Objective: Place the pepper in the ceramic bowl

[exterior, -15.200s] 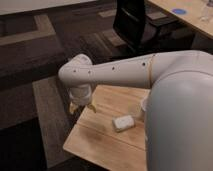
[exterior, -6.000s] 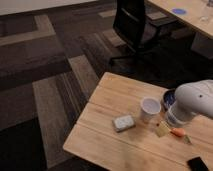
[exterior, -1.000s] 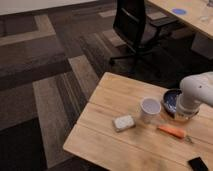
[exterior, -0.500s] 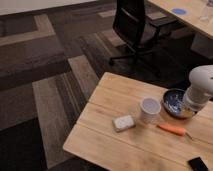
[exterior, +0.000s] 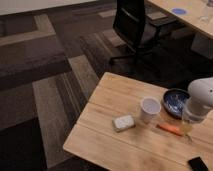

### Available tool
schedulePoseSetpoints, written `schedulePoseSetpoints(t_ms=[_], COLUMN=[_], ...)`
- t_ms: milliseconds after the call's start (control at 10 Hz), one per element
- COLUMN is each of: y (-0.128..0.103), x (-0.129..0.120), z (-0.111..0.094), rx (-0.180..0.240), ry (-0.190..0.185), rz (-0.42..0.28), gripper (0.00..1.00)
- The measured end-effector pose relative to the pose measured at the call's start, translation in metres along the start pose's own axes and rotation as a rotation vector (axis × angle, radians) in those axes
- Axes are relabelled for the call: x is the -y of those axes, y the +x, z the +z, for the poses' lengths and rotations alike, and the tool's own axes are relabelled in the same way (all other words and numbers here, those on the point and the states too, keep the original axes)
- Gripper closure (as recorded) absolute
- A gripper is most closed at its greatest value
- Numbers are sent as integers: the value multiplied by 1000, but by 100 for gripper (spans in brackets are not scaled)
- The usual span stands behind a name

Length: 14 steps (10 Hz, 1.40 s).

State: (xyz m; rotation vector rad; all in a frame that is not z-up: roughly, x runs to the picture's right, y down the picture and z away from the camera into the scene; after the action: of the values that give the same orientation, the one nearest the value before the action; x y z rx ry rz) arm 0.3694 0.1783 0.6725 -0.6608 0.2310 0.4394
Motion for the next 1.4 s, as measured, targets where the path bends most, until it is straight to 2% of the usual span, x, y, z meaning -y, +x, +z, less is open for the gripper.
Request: schedulePoseSetpoints(t_ms=[200,400,600,700,800,1000,1400], y=[-7,-3,8,6,4,3,2], x=[-4,-6,-18,-24,-26,-24,-19], z=[11,21,27,30,32,40,65], rx=[29,34,3,4,9,15,19], ry=[-18,-34,-82,-104,-113,-114,-110], rz=[-32,-12,91,139,157,167,132], gripper=[20,20,20,20,20,20,20])
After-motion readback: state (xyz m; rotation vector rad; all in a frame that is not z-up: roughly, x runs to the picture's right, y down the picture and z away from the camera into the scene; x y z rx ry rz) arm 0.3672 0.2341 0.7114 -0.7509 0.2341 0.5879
